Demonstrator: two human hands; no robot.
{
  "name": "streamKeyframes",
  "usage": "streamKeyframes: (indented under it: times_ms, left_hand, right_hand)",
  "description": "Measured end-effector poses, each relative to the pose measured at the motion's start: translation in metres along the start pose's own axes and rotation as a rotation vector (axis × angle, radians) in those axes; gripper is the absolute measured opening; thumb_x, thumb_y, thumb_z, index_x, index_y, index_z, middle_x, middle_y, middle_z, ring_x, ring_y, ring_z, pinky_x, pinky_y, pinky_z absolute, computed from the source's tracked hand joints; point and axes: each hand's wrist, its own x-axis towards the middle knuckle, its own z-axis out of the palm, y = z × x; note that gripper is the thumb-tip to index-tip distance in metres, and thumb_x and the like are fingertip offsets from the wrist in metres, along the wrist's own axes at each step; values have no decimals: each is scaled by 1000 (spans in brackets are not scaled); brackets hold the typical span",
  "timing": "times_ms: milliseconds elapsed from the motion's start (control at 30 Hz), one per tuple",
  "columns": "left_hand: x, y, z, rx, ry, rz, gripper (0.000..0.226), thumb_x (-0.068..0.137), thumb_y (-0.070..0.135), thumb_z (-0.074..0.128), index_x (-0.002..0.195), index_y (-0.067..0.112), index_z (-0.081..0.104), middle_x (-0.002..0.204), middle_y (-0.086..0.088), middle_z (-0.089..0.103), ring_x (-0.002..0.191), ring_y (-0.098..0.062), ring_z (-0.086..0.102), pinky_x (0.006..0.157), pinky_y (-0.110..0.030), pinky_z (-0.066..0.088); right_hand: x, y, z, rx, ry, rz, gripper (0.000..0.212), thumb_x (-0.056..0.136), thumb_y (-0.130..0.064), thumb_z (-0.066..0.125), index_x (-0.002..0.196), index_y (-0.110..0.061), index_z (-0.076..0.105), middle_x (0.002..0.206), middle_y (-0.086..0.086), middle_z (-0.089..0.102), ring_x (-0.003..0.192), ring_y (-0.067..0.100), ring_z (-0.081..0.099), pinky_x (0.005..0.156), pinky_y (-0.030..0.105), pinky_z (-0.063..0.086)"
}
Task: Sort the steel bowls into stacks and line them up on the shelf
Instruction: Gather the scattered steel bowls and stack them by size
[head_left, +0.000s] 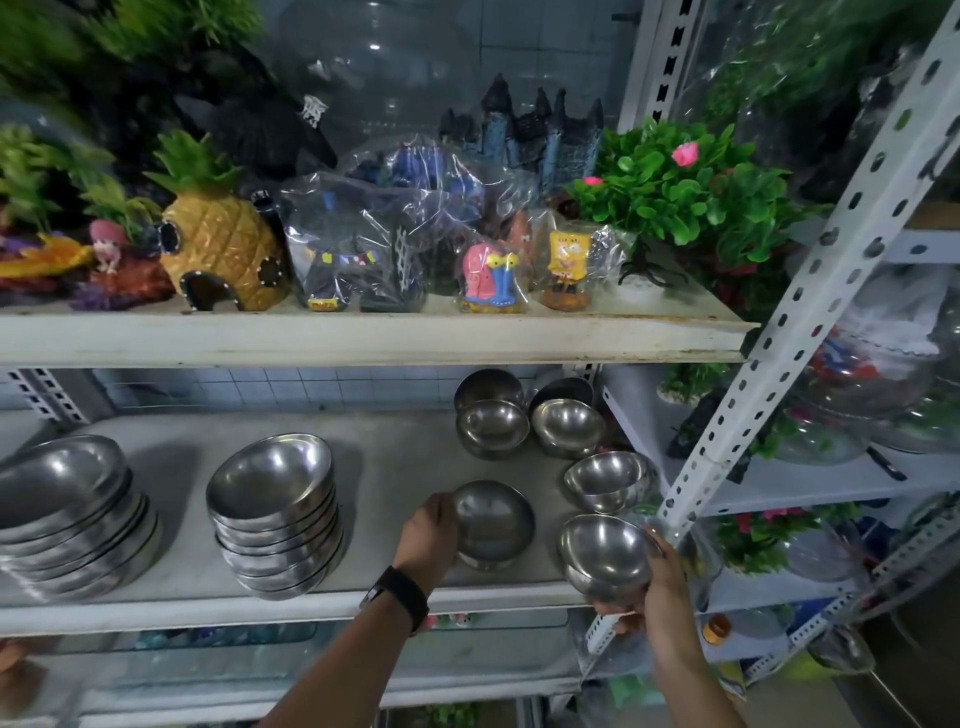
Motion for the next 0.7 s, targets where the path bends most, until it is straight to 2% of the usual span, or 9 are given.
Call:
streamKeyframes:
  times_ms: [100,200,300,367,433,533,633,700]
  left_hand:
    - [-2,-2,-5,8,10,19,28,106,26,38,98,17,63,90,-3,66,78,-17,63,62,-28,50]
    - [-5,-6,-9,-11,18,30,27,106,25,38,104,18,64,93,-1,66,81,-14,63,65,-29,53]
    - [-8,-11,-11,-45,36,70,25,107,27,39,114,24,63,97,1,66,82,-7,63,63,-22,52]
    - [-8,-14,-11,-54,44,75,24,107,27,39,114,26,62,96,1,67,82,-13,65,63,-25,53]
    - [-8,-16,-11,-57,44,71,25,107,27,39,113,24,63,98,-3,69,83,-17,67,61,-23,53]
    - [-10,-17,-10,-59,47,72,29,108,28,38,114,21,65,98,-6,70,81,-13,66,51,-12,45]
    - [-12,-16,-11,-78,34,54,29,108,30,37,114,22,65,96,-6,70,74,-18,67,46,-17,46]
    - [-11,-17,-12,-77,28,49,29,108,30,37,114,21,65,94,-7,70,68,-20,66,45,-20,47]
  right_hand:
    - [4,3,-1,-10,2,-17,28,106,-37,40,125,-27,59,96,14,71,47,30,66,51,32,47]
    - [9,9,-4,-29,-2,1,31,107,-39,40,129,-24,56,83,22,64,38,24,52,39,26,42]
    - [7,10,-2,-48,-34,-27,28,106,-37,43,129,-27,55,95,27,65,40,24,52,40,29,45]
    - [3,10,0,-41,-53,-43,24,106,-35,44,127,-30,55,101,26,66,41,24,53,43,32,46]
    - [0,9,2,-30,-52,-51,22,106,-33,45,124,-33,56,101,24,67,42,23,53,44,32,46]
    - [-2,9,4,-13,-38,-53,18,106,-32,45,119,-38,57,98,20,68,42,23,52,45,33,45]
    - [-1,12,3,-9,-37,-49,19,106,-31,44,118,-37,58,87,21,70,41,25,50,47,33,43]
    - [-1,12,3,-11,-40,-45,20,106,-32,44,120,-34,58,87,22,69,41,25,49,47,33,42]
